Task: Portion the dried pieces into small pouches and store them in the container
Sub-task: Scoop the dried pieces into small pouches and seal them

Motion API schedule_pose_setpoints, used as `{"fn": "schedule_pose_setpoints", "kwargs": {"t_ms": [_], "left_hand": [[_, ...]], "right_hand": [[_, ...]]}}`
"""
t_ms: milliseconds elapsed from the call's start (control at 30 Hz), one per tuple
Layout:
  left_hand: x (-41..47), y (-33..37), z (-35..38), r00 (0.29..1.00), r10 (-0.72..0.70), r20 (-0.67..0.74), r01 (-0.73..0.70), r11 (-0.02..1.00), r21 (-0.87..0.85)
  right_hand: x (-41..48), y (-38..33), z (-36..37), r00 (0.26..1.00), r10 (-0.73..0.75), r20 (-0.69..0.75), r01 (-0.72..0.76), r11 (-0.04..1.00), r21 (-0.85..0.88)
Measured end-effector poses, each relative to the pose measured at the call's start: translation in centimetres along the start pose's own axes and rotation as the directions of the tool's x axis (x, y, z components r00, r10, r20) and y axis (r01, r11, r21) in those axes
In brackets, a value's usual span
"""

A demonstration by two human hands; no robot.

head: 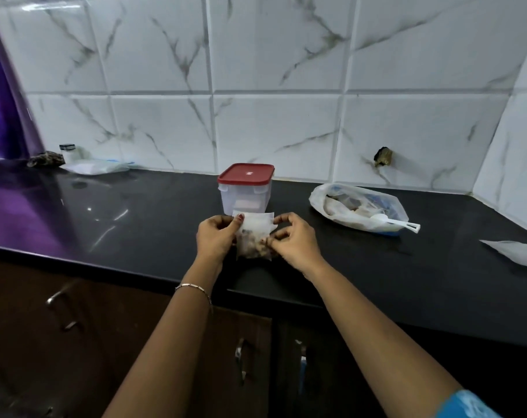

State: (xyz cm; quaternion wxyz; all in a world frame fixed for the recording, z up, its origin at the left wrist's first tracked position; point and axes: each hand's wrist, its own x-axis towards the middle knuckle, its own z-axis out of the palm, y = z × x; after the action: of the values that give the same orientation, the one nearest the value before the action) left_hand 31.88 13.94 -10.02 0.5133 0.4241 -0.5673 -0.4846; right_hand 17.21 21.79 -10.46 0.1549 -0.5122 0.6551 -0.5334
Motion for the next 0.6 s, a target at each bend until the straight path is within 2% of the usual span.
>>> {"fn": "schedule_pose_setpoints", "kwargs": {"t_ms": [133, 300, 400, 467, 533, 600], "left_hand": [[0.6, -0.1, 0.1, 0.999, 0.038, 0.020, -0.039, 0.997, 0.059], [0.0, 0.3, 0.1, 0.997, 0.071, -0.005, -0.071, 0.993, 0.092], [-0.8, 1.4, 0.4, 0.965, 0.243, -0.099, -0.207, 0.936, 0.286], [-1.7, 2.4, 1.1, 0.895, 0.428, -0.123, -0.348, 0.844, 0.408], [-2.8, 3.2, 2.4, 0.834, 0.543, -0.098, -0.449, 0.771, 0.451], [-3.8, 3.7, 4.2, 0.811, 0.583, -0.054, -0.501, 0.740, 0.449]], "right_hand": [[0.5, 0.1, 0.2, 0.998, -0.052, -0.040, 0.047, 0.991, -0.125], [0.6, 0.3, -0.2, 0.993, -0.038, -0.110, 0.033, 0.998, -0.047], [0.1, 0.3, -1.2, 0.986, -0.025, -0.164, 0.026, 1.000, 0.007], [-0.5, 0.3, -2.2, 0.982, -0.036, -0.185, 0.039, 0.999, 0.012], [-1.1, 0.3, -3.7, 0.981, -0.041, -0.188, 0.041, 0.999, -0.003], [-1.8, 0.6, -5.5, 0.978, -0.032, -0.206, 0.031, 0.999, -0.009]]}}
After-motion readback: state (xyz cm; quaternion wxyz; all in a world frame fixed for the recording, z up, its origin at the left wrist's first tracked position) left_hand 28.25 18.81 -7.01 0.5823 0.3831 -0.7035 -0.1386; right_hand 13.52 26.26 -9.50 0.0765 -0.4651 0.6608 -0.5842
